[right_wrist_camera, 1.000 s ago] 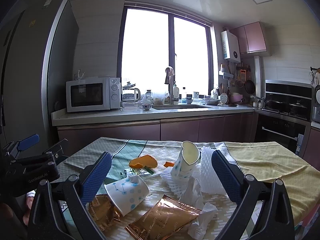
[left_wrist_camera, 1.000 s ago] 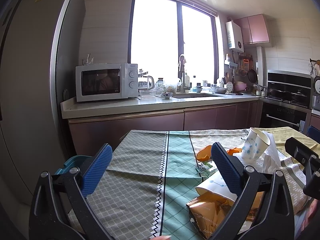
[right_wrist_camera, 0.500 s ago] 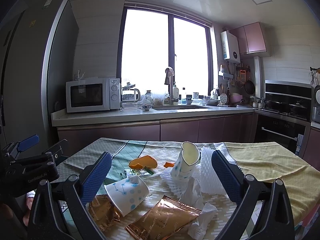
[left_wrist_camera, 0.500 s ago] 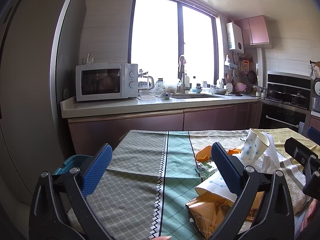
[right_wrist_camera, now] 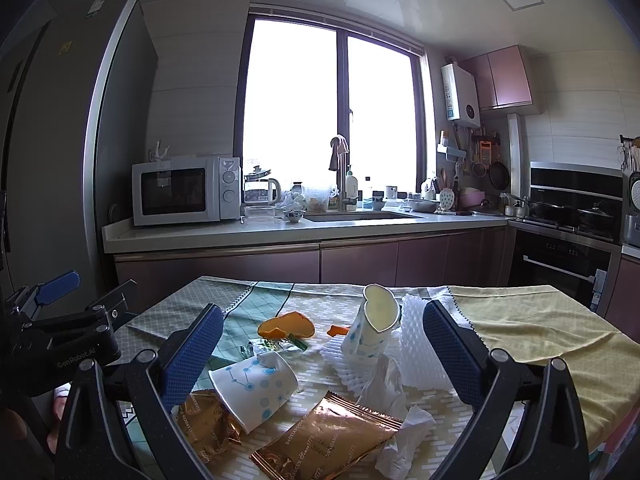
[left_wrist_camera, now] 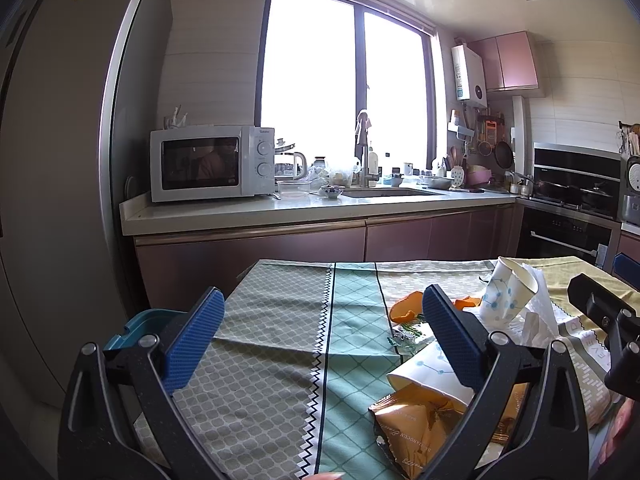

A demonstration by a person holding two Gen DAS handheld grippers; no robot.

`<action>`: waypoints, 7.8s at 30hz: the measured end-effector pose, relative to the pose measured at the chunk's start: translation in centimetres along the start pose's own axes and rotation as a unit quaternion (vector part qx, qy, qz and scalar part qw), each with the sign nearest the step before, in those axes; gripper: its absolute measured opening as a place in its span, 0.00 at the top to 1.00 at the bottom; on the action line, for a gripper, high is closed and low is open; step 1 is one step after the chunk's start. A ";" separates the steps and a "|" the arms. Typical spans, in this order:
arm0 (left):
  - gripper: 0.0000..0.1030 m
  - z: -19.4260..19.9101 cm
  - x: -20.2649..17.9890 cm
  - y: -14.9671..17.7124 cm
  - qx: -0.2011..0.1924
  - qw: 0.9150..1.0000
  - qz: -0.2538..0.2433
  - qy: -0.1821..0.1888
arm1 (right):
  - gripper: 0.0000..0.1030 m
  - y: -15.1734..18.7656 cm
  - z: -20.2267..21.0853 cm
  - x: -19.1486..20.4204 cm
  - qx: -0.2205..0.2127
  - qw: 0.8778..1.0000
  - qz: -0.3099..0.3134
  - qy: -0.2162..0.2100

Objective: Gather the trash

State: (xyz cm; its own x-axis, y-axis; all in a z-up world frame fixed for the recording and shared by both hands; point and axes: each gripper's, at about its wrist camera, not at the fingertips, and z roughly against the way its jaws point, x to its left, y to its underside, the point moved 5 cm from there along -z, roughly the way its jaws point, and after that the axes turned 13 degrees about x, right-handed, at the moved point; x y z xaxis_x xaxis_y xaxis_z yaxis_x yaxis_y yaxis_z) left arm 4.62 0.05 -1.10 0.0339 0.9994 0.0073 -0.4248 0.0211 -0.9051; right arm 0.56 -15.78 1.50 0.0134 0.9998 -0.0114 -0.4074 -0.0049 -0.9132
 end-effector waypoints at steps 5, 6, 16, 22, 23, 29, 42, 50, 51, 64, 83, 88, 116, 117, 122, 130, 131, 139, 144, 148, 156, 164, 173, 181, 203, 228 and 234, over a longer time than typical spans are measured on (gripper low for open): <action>0.05 0.0 -0.2 0.1 -0.003 1.000 -0.001 0.000 | 0.06 0.0 0.1 0.1 -0.002 1.000 -0.001 0.000; 0.05 -0.1 -0.1 0.1 -0.002 1.000 0.000 0.001 | 0.06 0.0 0.1 0.1 -0.002 1.000 -0.001 0.000; 0.05 -0.2 0.1 0.2 0.001 1.000 0.002 0.003 | 0.06 0.0 0.1 0.1 -0.002 1.000 -0.001 0.000; 0.05 -0.2 0.1 0.2 0.001 1.000 0.003 0.004 | 0.06 0.1 0.1 0.2 -0.003 1.000 -0.001 0.000; 0.05 -0.2 0.1 0.2 0.001 1.000 0.003 0.004 | 0.06 0.1 0.1 0.2 -0.003 1.000 -0.001 0.000; 0.05 -0.3 0.0 0.2 0.002 1.000 0.003 0.004 | 0.06 0.0 0.1 0.1 -0.001 1.000 -0.001 0.000; 0.05 -1.3 -0.2 0.7 0.020 1.000 0.001 0.016 | 0.06 0.2 -0.5 -0.4 0.012 1.000 -0.007 -0.005; 0.05 -3.0 -0.4 1.8 0.057 0.997 -0.014 0.040 | 0.06 1.9 -2.3 -2.0 0.063 0.998 -0.020 -0.009; 0.05 -3.2 -0.5 2.1 0.064 0.997 -0.016 0.042 | 0.06 2.3 -2.6 -2.2 0.075 0.997 -0.023 -0.008; 0.18 -6.7 -1.5 6.8 0.164 0.977 -0.062 0.120 | 0.10 7.9 -5.4 -5.1 0.194 0.978 -0.067 -0.044; 0.48 -8.4 -4.0 8.9 0.240 0.948 -0.080 0.193 | 0.39 9.5 -4.5 -2.8 0.254 0.955 -0.080 -0.131; 0.61 -8.9 -4.6 9.4 0.259 0.940 -0.076 0.211 | 0.48 10.6 -5.9 -1.8 0.273 0.946 -0.097 -0.146; 0.67 -9.1 -4.0 9.5 0.289 0.921 -0.042 0.258 | 0.96 8.5 -6.4 -1.5 0.242 0.949 -0.092 -0.181; 0.72 -9.3 -4.1 9.6 0.293 0.919 -0.040 0.259 | 0.96 8.5 -6.4 -1.5 0.242 0.949 -0.092 -0.181; 0.99 -9.5 -3.9 9.8 0.305 0.915 -0.028 0.264 | 0.96 8.4 -6.2 -1.6 0.237 0.950 -0.090 -0.180; 0.99 -8.1 -2.5 8.7 0.285 0.919 -0.010 0.273 | 0.96 8.2 -5.7 -1.8 0.229 0.953 -0.091 -0.176; 0.99 -7.9 -2.3 8.5 0.282 0.920 -0.009 0.272 | 0.96 8.2 -5.6 -1.8 0.228 0.953 -0.091 -0.176; 0.99 -6.4 0.7 6.9 0.260 0.928 -0.002 0.267 | 0.96 6.1 -4.1 -2.1 0.200 0.962 -0.077 -0.167; 0.99 -4.7 3.6 5.2 0.233 0.939 0.005 0.252 | 0.98 3.9 -3.6 -0.9 0.177 0.967 -0.046 -0.175; 0.99 -3.5 6.3 3.8 0.208 0.949 0.022 0.235 | 0.98 3.2 -4.5 0.3 0.180 0.968 -0.028 -0.173; 0.99 -3.3 10.8 3.4 0.201 0.956 0.049 0.210 | 0.98 4.3 -6.1 -0.8 0.215 0.962 -0.057 -0.161; 0.99 -4.2 11.5 4.2 0.210 0.951 0.060 0.219 | 0.97 6.1 -7.2 -1.3 0.254 0.947 -0.088 -0.175; 0.99 -4.7 12.9 3.9 0.211 0.950 0.082 0.216 | 1.00 1.8 -4.4 -1.2 0.187 0.963 -0.065 -0.183; 0.99 -4.6 14.4 2.6 0.194 0.953 0.091 0.215 | 1.00 -1.0 -4.6 3.3 0.160 0.956 -0.030 -0.244; 0.99 -7.5 27.9 -2.6 0.149 0.976 0.133 0.085 | 1.00 -4.1 -16.5 25.5 0.221 0.870 0.032 -0.439; 0.98 -20.3 31.6 5.5 0.269 0.946 0.164 0.074 | 0.93 0.5 -23.7 34.7 0.333 0.857 0.033 -0.392; 0.96 -17.3 28.5 4.1 0.237 0.954 0.148 0.112 | 0.83 -0.8 -19.8 32.1 0.301 0.859 0.055 -0.410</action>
State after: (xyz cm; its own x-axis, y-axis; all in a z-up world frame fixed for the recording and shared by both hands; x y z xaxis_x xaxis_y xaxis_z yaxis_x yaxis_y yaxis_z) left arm 19.52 28.14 -11.93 0.0194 0.9334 -0.3583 -0.8049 -0.1980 -0.5594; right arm 19.41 15.96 -6.18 -0.6021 0.6709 0.4328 -0.7675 -0.3371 -0.5452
